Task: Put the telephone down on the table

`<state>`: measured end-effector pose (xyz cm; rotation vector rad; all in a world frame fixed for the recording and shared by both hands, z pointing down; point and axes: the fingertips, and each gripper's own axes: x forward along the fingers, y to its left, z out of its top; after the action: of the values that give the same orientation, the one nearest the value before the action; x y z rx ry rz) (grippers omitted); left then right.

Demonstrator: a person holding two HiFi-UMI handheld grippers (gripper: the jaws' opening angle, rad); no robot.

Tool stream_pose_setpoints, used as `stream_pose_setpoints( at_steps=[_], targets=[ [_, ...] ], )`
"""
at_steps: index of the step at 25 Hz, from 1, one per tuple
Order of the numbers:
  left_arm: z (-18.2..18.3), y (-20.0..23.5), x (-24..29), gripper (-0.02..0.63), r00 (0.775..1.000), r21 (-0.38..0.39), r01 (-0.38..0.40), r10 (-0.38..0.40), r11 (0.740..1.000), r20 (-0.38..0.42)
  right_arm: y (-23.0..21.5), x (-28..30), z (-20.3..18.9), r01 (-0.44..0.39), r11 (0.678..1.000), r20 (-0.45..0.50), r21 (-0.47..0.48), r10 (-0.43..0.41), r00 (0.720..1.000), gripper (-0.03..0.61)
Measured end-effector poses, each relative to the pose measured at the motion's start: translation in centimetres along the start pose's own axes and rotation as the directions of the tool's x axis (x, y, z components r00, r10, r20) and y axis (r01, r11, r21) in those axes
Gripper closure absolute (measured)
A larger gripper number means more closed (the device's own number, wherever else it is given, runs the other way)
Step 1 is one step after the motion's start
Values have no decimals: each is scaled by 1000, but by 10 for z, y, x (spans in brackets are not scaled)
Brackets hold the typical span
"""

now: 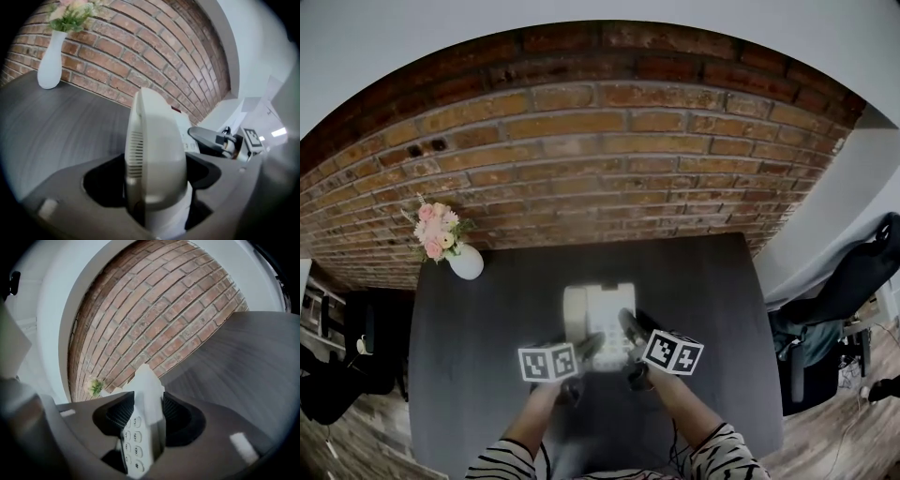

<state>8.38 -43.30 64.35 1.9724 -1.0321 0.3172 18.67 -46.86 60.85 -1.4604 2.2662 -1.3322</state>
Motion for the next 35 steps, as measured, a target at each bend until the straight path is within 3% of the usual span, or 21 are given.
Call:
stream_pose_setpoints(
  at_steps=[12, 35],
  targets=[
    [50, 31, 68, 242, 1000, 0, -26, 26, 1000, 3, -39, 73, 40, -6, 1000, -11, -11, 6, 1000, 390],
    [72, 71, 143, 239, 996, -17, -78, 77, 997, -54, -97, 141, 58, 25, 1000, -45, -5, -25, 999, 387]
  ],
)
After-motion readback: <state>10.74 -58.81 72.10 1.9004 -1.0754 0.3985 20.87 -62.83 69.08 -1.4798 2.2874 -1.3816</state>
